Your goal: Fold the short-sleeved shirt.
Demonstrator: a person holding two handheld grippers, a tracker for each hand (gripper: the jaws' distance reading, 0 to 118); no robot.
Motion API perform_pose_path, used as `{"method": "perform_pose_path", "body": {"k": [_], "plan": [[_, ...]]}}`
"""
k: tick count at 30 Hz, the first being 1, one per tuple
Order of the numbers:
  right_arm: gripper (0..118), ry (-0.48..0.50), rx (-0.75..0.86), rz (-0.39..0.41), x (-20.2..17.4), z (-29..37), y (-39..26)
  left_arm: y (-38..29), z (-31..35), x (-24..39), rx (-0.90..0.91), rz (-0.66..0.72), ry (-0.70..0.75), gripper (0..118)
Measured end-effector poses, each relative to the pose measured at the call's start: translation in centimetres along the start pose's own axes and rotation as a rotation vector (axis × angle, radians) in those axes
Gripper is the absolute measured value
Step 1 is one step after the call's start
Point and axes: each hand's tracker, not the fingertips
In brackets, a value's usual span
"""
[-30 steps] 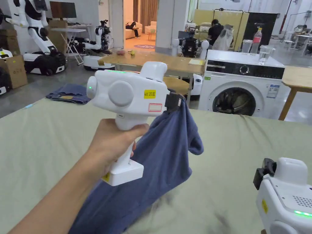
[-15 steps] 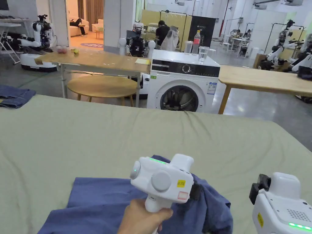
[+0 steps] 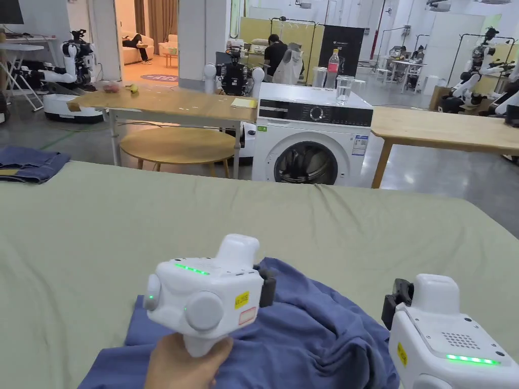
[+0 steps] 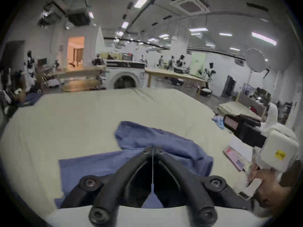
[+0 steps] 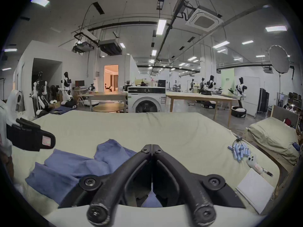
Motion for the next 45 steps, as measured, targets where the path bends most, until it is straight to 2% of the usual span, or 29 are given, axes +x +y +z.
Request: {"method": "perform_pose_path", "body": {"k": [4,8,10,13,18,19,20,21,22,26,30,31,33,34,35,36,37,38,43,44,45], "plan": [[0,0.043,0.008,-0.006,-2.2,-0.2,0.1,-0.6,2.7,-3.5,0.001,0.047,0.074,0],[0,0.072,0.009,-0.005,-3.9,-0.5,0.0,-1.9,5.1,-6.9,-0.008,0.085,0.215,0],[0,0.087,0.004,-0.004,-4.4,-0.8,0.0,-2.5,5.6,-9.3,-0.024,0.150,0.287,0],[0,0.103,-0.010,-0.007,-4.9,-1.3,-0.1,-3.1,5.3,-13.8,-0.106,0.286,0.253,0],[0,0.106,-0.032,-0.007,-4.8,-2.4,-0.5,-1.9,1.9,-20.3,-0.247,0.372,0.244,0],[0,0.106,-0.037,-0.006,-4.6,-2.5,-0.5,-1.5,0.9,-21.5,-0.265,0.391,0.236,3],[0,0.106,-0.041,-0.007,-4.5,-2.7,-0.5,-1.3,-0.2,-22.4,-0.294,0.397,0.232,19],[0,0.103,-0.045,-0.006,-4.3,-2.9,-0.6,-1.1,-1.3,-23.3,-0.328,0.406,0.226,45],[0,0.096,-0.051,-0.004,-4.2,-3.1,-0.7,-1.0,-2.7,-24.2,-0.369,0.415,0.229,57],[0,0.075,-0.069,-0.008,-3.1,-3.8,-1.3,-2.0,-7.7,-25.8,-0.444,0.403,0.281,64],[0,0.048,-0.094,-0.004,-2.0,-4.4,-2.0,-4.3,-12.4,-26.7,-0.567,0.443,0.281,64],[0,0.044,-0.102,-0.004,-1.6,-4.5,-2.2,-4.7,-13.2,-26.4,-0.595,0.399,0.315,64],[0,0.033,-0.115,-0.004,-0.9,-4.6,-2.4,-4.4,-13.0,-24.4,-0.510,0.288,0.359,64],[0,0.027,-0.119,-0.005,-0.5,-4.7,-2.5,-4.4,-13.2,-23.5,-0.506,0.233,0.396,59],[0,0.020,-0.124,-0.009,-0.1,-4.7,-2.5,-4.6,-13.4,-22.4,-0.508,0.152,0.394,48],[0,0.019,-0.131,-0.015,0.4,-4.9,-2.4,-4.8,-12.6,-21.4,-0.499,0.093,0.384,34],[0,0.014,-0.138,-0.023,1.0,-5.2,-2.2,-4.9,-12.5,-20.7,-0.498,0.064,0.374,15],[0,0.007,-0.149,-0.032,1.6,-5.5,-1.9,-4.9,-12.4,-20.5,-0.516,0.068,0.343,0],[2,0.007,-0.285,-0.051,4.8,-8.3,-0.3,-4.4,-8.2,-20.6,-0.397,0.182,0.318,0],[13,0.012,-0.320,-0.058,5.4,-9.3,0.0,-4.2,-7.0,-20.8,-0.358,0.176,0.327,0],[42,0.018,-0.351,-0.067,5.9,-10.2,0.0,-3.9,-6.1,-20.7,-0.347,0.165,0.334,0]]}}
